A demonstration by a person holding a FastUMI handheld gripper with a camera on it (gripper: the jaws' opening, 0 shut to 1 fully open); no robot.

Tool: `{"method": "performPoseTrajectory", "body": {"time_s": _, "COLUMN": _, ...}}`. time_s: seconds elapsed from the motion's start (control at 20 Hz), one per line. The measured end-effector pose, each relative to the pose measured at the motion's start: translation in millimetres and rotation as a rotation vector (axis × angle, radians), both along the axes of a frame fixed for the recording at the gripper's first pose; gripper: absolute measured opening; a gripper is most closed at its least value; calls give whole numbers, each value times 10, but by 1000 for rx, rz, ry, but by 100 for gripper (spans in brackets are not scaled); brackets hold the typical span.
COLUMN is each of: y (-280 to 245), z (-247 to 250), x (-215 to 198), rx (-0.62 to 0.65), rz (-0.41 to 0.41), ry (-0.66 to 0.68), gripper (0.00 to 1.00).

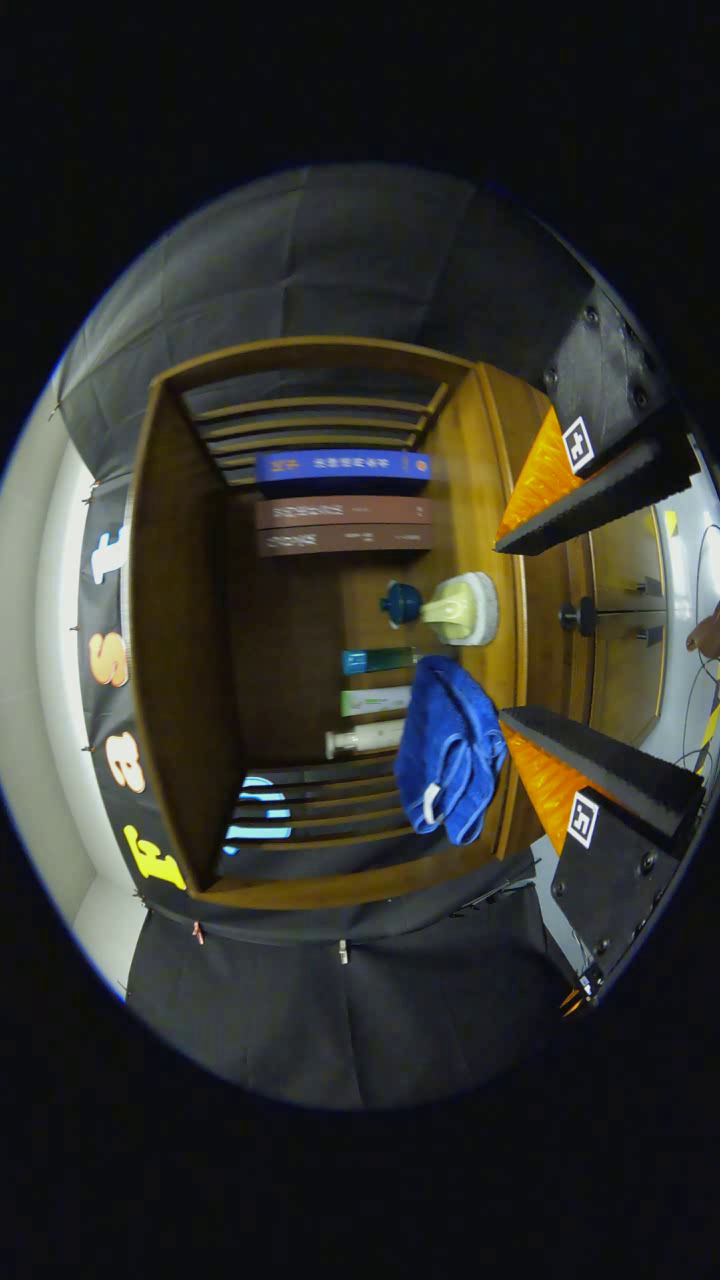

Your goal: Pull open the drawer, take out the items inside it, and place them on the countertop above the cabinet.

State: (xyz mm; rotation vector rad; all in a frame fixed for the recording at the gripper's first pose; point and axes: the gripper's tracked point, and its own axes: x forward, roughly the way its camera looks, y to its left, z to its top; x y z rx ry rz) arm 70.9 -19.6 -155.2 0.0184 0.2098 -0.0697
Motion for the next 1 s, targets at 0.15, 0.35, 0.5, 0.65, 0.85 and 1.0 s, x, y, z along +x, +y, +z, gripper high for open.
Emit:
{"method": "performPoseTrajectory", "body": {"time_s": 0.15, "y": 44, "z": 610, "x": -324, "rx": -4, "rz": 7, "ry": -102, "gripper": 99}}
{"method": "performPoseTrajectory", "body": {"time_s": 0.35, "y": 50, "z": 1123, "x": -749, "rx": 3, "rz": 8, "ry": -156, "gripper": 99}}
{"method": "performPoseTrajectory", "body": {"time_s": 0.5, "y": 62, "z": 1354, "x": -990, "rx": -6, "rz": 19, "ry": -183, "gripper": 99}}
{"method": "performPoseTrajectory", "body": {"time_s": 0.65, "y": 40, "z": 1488, "x": -1147, "rx": -26, "rz": 19, "ry": -216, "gripper": 99}}
{"method": "performPoseTrajectory", "body": {"time_s": 0.85, "y": 0, "z": 1460, "x": -1206, "rx": -14, "rz": 27, "ry": -202, "gripper": 99}}
{"method": "performPoseTrajectory", "body": {"time_s": 1.0, "y": -47, "z": 1417, "x": -1188, "rx": -9, "rz": 22, "ry": -190, "gripper": 99}}
